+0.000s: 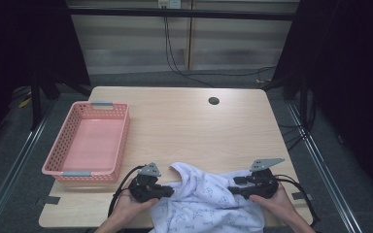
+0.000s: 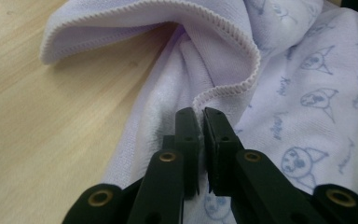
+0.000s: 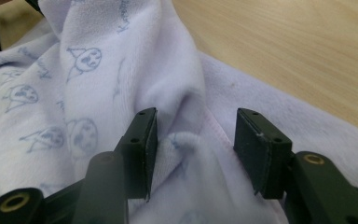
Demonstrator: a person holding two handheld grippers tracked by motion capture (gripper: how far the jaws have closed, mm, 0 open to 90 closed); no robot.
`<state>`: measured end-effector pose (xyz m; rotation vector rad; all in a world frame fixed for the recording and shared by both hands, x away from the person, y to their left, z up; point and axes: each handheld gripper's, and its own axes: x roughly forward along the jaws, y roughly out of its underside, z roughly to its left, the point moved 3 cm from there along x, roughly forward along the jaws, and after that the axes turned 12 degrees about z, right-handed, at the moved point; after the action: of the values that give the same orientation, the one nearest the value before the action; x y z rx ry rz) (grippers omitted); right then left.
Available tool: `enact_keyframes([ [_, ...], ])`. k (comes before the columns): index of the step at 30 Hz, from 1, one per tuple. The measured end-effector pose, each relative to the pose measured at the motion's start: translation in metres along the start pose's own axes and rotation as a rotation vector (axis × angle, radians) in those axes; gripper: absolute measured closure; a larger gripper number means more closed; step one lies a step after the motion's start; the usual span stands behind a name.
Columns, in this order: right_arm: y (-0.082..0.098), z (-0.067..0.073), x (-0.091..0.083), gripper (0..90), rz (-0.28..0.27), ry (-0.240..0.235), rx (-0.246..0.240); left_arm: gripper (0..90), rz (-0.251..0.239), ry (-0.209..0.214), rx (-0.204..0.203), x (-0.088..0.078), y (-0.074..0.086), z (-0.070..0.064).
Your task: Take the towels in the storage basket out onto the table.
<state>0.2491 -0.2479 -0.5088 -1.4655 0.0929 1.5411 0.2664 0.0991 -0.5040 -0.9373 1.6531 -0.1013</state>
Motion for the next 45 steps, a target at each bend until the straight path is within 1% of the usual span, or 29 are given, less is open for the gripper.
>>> enact_keyframes([
  [2, 0.004, 0.002, -0.004, 54.9, 0.006, -0.006, -0.012, 75.5, -0.047, 0.015, 0.009, -0.006, -0.002, 0.001],
  [4, 0.008, 0.006, -0.009, 62.9, -0.005, -0.021, -0.021, 69.8, -0.094, 0.01, -0.034, -0.012, -0.009, 0.007],
  [6, 0.011, 0.007, -0.012, 67.3, 0.002, -0.015, -0.026, 65.9, -0.137, -0.016, -0.056, -0.013, -0.02, 0.015],
  [10, 0.012, 0.006, -0.007, 81.4, 0.023, -0.008, -0.028, 57.2, -0.191, -0.048, -0.105, -0.007, -0.046, 0.035],
  [12, 0.008, 0.005, -0.011, 83.9, -0.008, -0.01, -0.021, 49.9, -0.224, -0.042, -0.128, 0.0, -0.053, 0.044],
  [13, 0.007, 0.005, -0.013, 84.8, -0.022, -0.004, -0.02, 47.5, -0.226, -0.043, -0.143, 0.004, -0.057, 0.047],
  [14, 0.005, 0.003, -0.017, 85.2, -0.043, 0.014, -0.023, 46.5, -0.198, -0.042, -0.152, 0.01, -0.06, 0.049],
  [15, 0.003, 0.002, -0.02, 85.6, -0.062, 0.023, -0.014, 46.2, -0.16, -0.038, -0.14, 0.016, -0.061, 0.05],
  [16, 0.002, 0.001, -0.025, 85.7, -0.08, 0.032, -0.014, 47.3, -0.104, -0.041, -0.124, 0.024, -0.063, 0.049],
  [17, 0.001, -0.001, -0.031, 85.7, -0.103, 0.041, -0.018, 52.4, -0.071, -0.047, -0.126, 0.031, -0.063, 0.048],
  [19, 0.0, -0.003, -0.04, 85.8, -0.128, 0.069, -0.013, 71.4, -0.002, -0.051, -0.086, 0.041, -0.061, 0.043],
  [21, -0.002, -0.005, -0.053, 85.9, -0.174, 0.096, -0.005, 90.0, 0.006, -0.06, -0.049, 0.042, -0.06, 0.038],
  [23, -0.002, -0.008, -0.065, 85.9, -0.212, 0.131, 0.003, 90.0, -0.043, -0.083, -0.041, 0.032, -0.062, 0.035],
  [27, -0.001, -0.009, -0.087, 86.0, -0.303, 0.183, 0.008, 90.0, -0.222, -0.1, -0.065, -0.007, -0.065, 0.036],
  [28, 0.0, -0.009, -0.091, 85.9, -0.315, 0.197, 0.011, 90.0, -0.241, -0.109, -0.061, -0.015, -0.063, 0.035],
  [29, 0.003, -0.008, -0.092, 85.9, -0.323, 0.207, 0.007, 90.0, -0.235, -0.113, -0.055, -0.02, -0.061, 0.036],
  [31, 0.009, -0.005, -0.088, 85.7, -0.288, 0.156, 0.012, 90.0, -0.209, -0.098, -0.057, -0.02, -0.056, 0.037],
  [32, 0.013, -0.004, -0.082, 85.7, -0.228, 0.133, 0.016, 89.1, -0.2, -0.089, -0.06, -0.017, -0.054, 0.039],
  [33, 0.02, -0.002, -0.074, 85.4, -0.183, 0.137, 0.01, 80.6, -0.194, -0.07, -0.073, -0.012, -0.053, 0.039],
  [34, 0.028, 0.0, -0.062, 84.7, -0.116, 0.107, 0.016, 75.0, -0.189, -0.043, -0.071, -0.009, -0.053, 0.038],
  [35, 0.032, 0.0, -0.055, 83.8, -0.075, 0.092, 0.015, 71.3, -0.176, -0.007, -0.052, -0.002, -0.055, 0.034],
  [36, 0.039, 0.0, -0.046, 81.7, -0.033, 0.095, 0.014, 67.3, -0.157, 0.004, -0.03, 0.004, -0.056, 0.03],
  [37, 0.041, 0.0, -0.041, 77.4, -0.023, 0.093, 0.022, 61.7, -0.141, 0.01, -0.018, 0.007, -0.058, 0.026],
  [38, 0.041, -0.001, -0.041, 73.0, -0.022, 0.094, 0.026, 56.3, -0.125, -0.016, -0.008, 0.011, -0.062, 0.021],
  [40, 0.034, -0.003, -0.051, 68.0, -0.067, 0.105, 0.041, 52.9, -0.122, -0.061, -0.023, 0.016, -0.067, 0.023],
  [42, 0.024, -0.007, -0.061, 67.7, -0.122, 0.113, 0.043, 50.5, -0.119, -0.056, -0.069, 0.021, -0.069, 0.033],
  [43, 0.019, -0.009, -0.065, 69.4, -0.147, 0.122, 0.04, 52.9, -0.148, -0.048, -0.098, 0.022, -0.07, 0.042],
  [44, 0.013, -0.011, -0.066, 71.3, -0.158, 0.123, 0.04, 57.4, -0.158, -0.043, -0.117, 0.022, -0.071, 0.046],
  [45, 0.01, -0.013, -0.064, 72.2, -0.153, 0.12, 0.04, 57.1, -0.161, -0.048, -0.14, 0.023, -0.071, 0.053],
])
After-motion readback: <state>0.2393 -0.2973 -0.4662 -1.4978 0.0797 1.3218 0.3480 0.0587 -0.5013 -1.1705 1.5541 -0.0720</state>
